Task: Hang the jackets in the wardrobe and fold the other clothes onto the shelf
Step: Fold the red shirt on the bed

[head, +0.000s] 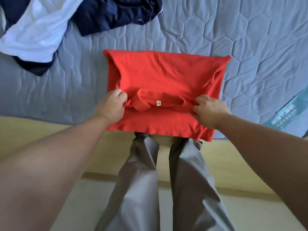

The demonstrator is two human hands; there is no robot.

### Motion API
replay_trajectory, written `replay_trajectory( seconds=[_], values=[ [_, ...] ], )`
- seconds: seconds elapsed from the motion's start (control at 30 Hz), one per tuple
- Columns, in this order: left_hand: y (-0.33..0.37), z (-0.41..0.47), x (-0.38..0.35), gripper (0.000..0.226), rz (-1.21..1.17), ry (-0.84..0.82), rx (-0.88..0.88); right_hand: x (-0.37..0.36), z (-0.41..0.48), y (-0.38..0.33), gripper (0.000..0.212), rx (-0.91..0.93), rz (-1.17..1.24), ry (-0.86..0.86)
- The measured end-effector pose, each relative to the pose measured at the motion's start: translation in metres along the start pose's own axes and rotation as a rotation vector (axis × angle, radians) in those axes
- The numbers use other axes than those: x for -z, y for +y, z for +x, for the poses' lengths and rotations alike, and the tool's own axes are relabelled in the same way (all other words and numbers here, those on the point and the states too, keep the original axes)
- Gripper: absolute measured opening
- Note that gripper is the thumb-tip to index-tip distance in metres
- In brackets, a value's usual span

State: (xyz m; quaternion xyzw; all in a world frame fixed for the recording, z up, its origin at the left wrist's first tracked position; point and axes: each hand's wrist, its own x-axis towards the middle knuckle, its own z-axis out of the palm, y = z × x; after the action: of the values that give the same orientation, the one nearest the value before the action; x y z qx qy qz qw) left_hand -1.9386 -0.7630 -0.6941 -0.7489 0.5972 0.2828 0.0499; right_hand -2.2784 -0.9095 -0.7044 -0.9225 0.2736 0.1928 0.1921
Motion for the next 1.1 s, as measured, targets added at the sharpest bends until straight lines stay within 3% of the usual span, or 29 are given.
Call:
replay_trajectory(
  seconds=[0.17,0.33,0.47,0.53,0.63,0.7,0.8,0.87,0.97,1.1],
  values=[
    [-0.004,-0.041,-0.019,0.015,0.131,-0.099,-0.032,-0.018,-0.031,-0.021,0.020,0.057,-0.129,-0.100],
    [0.007,-0.064,-0.033,0.030,0.345,-0.162,-0.139,-0.022,-0.043,-0.040,0.032,-0.013,-0.275,-0.262],
    [0.016,-0.068,-0.037,0.034,0.421,-0.280,-0.008,-0.017,-0.043,-0.053,0.041,-0.084,-0.291,-0.397],
    [0.019,-0.059,-0.034,0.029,0.309,-0.201,0.126,-0.011,-0.035,-0.055,0.035,-0.079,-0.281,-0.332],
    [0.014,-0.014,-0.024,0.019,-0.097,0.099,0.423,0.008,0.002,-0.041,0.025,-0.129,-0.200,-0.082],
    [0.008,0.028,-0.010,0.025,-0.339,0.286,0.606,0.024,0.031,-0.023,0.027,-0.224,-0.143,0.096],
    [-0.004,0.081,0.013,0.037,-0.297,0.455,0.708,0.047,0.071,0.008,0.044,-0.386,-0.095,0.154],
    [-0.009,0.107,0.028,0.044,-0.100,0.386,0.598,0.058,0.091,0.028,0.049,-0.483,-0.060,0.036],
    [-0.007,0.134,0.049,0.055,0.194,0.044,0.322,0.068,0.109,0.050,0.048,-0.540,0.015,-0.151],
    [-0.001,0.156,0.066,0.056,0.308,-0.260,0.125,0.074,0.123,0.067,0.052,-0.550,0.053,-0.233]
  ],
)
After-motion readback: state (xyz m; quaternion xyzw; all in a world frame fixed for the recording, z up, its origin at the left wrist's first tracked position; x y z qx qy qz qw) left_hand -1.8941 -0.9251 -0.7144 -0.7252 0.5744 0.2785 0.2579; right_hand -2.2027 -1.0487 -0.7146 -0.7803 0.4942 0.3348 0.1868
